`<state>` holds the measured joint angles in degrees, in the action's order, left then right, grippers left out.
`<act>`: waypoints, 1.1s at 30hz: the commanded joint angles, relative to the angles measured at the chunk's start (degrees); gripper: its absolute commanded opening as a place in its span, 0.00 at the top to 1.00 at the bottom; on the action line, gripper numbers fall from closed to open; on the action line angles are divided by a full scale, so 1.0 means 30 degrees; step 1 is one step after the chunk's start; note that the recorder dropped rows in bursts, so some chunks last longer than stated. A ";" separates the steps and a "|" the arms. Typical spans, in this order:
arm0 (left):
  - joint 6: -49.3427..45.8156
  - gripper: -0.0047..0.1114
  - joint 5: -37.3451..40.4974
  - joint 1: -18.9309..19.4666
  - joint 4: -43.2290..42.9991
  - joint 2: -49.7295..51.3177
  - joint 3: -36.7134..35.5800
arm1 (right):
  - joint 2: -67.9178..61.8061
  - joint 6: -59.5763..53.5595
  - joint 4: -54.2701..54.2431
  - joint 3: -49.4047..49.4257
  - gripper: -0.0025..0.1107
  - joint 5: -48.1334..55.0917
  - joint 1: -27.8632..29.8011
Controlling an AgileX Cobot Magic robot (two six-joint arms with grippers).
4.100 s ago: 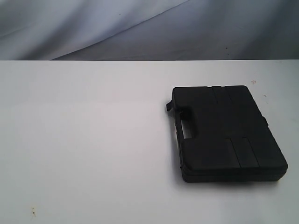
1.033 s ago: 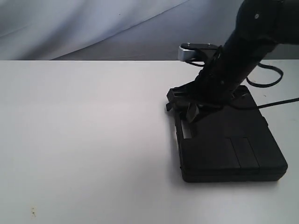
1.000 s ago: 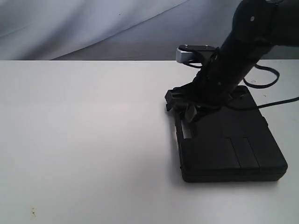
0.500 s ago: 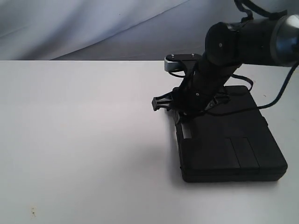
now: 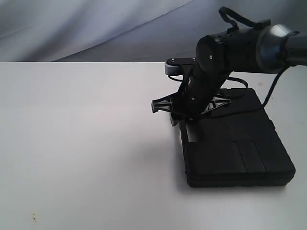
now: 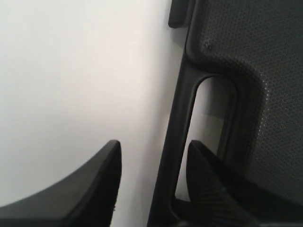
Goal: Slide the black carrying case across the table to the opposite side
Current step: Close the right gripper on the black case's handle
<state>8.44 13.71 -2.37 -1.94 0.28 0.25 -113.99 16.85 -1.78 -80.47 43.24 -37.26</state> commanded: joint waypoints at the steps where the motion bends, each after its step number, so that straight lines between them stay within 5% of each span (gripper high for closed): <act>1: 0.0105 0.71 -0.0058 0.0053 -0.0086 -0.0093 -0.0083 | -0.0598 0.0613 0.0285 -0.0117 0.62 -0.0202 -0.0054; 18: 0.0105 0.71 -0.0058 0.0053 -0.0086 -0.0093 -0.0083 | -0.1481 0.1122 0.0593 -0.0117 0.62 -0.0809 -0.0054; 27: 0.0105 0.71 -0.0058 0.0053 -0.0086 -0.0093 -0.0083 | -0.1481 0.1194 0.0593 -0.0117 0.77 -0.1062 -0.0054; 33: 0.0105 0.71 -0.0058 0.0053 -0.0086 -0.0093 -0.0083 | -0.1481 0.1327 0.0593 -0.0117 0.77 -0.1107 -0.0054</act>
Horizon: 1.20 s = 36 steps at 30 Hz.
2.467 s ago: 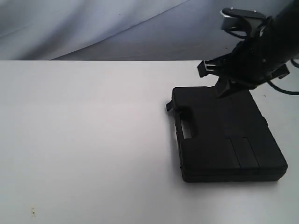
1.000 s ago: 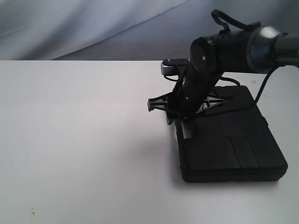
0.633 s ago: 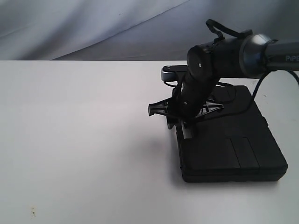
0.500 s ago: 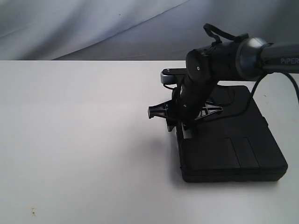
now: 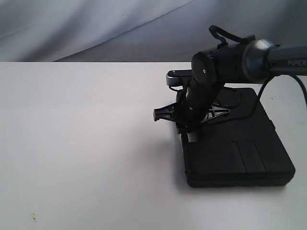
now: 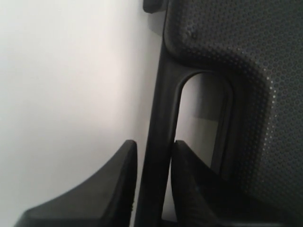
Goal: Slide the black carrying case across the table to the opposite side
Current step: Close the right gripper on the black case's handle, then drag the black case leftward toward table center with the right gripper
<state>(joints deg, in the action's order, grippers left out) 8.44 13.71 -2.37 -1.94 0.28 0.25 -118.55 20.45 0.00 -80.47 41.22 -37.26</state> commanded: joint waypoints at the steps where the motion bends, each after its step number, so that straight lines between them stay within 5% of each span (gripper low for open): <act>1: 0.0105 0.71 -0.0058 0.0053 -0.0086 -0.0093 -0.0083 | 0.0039 0.0206 0.0000 -0.0117 0.77 -0.0434 -0.0054; 36: 0.0105 0.71 -0.0058 0.0053 -0.0086 -0.0093 -0.0083 | -0.0902 0.0294 -0.0315 -0.0117 0.71 -0.0331 -0.0054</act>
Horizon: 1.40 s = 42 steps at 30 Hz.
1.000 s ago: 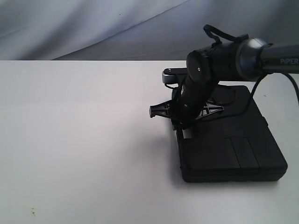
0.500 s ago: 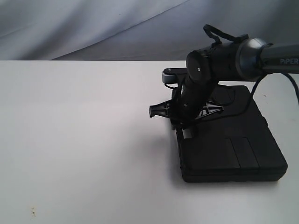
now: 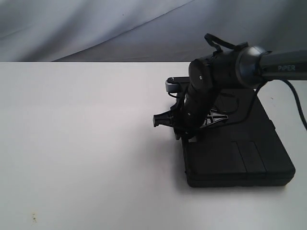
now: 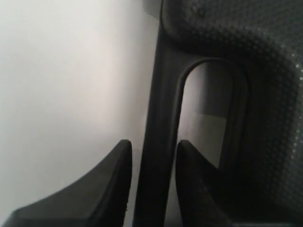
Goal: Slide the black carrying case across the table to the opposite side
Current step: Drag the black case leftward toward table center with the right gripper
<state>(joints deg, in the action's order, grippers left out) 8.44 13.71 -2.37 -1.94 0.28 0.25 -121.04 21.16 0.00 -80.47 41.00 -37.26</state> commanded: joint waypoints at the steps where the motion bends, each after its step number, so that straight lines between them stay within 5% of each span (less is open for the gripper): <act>1: 0.0105 0.71 -0.0058 0.0053 -0.0086 -0.0093 -0.0083 | -0.0070 0.0058 -0.0315 -0.0117 0.71 -0.0351 -0.0054; 12: 0.0105 0.71 -0.0058 0.0053 -0.0086 -0.0093 -0.0083 | -0.0028 0.0058 -0.0315 -0.0117 0.80 -0.0859 -0.0054; 17: 0.0105 0.71 -0.0058 0.0053 -0.0086 -0.0093 -0.0083 | -0.0028 0.0058 -0.0444 -0.0117 0.98 -0.1734 -0.0539; 23: 0.0105 0.71 -0.0058 0.0053 -0.0086 -0.0093 -0.0083 | -0.0028 0.0058 -0.2303 -0.0117 0.98 -0.4299 -0.1638; 30: 0.0105 0.71 -0.0058 0.0053 -0.0086 -0.0093 -0.0083 | -0.1882 0.0229 -0.2275 -0.4781 0.98 -0.1121 -0.2955; 42: 0.0105 0.71 -0.0058 0.0053 -0.0086 -0.0093 -0.0083 | -0.4549 0.1628 -0.2217 -0.8653 0.98 -0.0392 -0.4317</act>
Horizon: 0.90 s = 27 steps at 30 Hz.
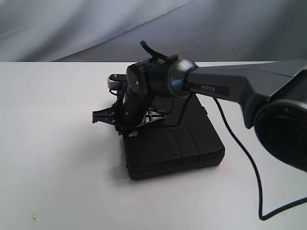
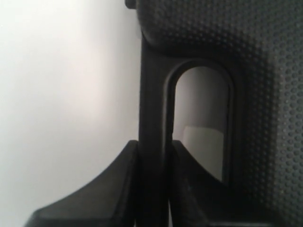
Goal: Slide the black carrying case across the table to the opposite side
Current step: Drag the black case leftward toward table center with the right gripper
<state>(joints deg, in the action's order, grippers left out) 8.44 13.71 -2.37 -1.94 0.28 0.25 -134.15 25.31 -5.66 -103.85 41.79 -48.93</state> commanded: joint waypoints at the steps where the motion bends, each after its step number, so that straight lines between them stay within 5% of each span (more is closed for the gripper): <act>1: 0.0105 0.71 -0.0058 0.0053 -0.0086 -0.0093 -0.0083 | -0.0265 0.0300 -0.0254 -0.0862 0.98 -0.0654 -0.0429; 27: 0.0105 0.71 -0.0058 0.0053 -0.0086 -0.0093 -0.0083 | -0.0446 0.8506 0.5799 -0.0961 0.98 -0.2195 -0.0429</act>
<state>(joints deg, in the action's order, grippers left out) 8.44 13.71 -2.37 -1.94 0.28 0.25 -136.14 46.72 9.39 -106.12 38.74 -50.27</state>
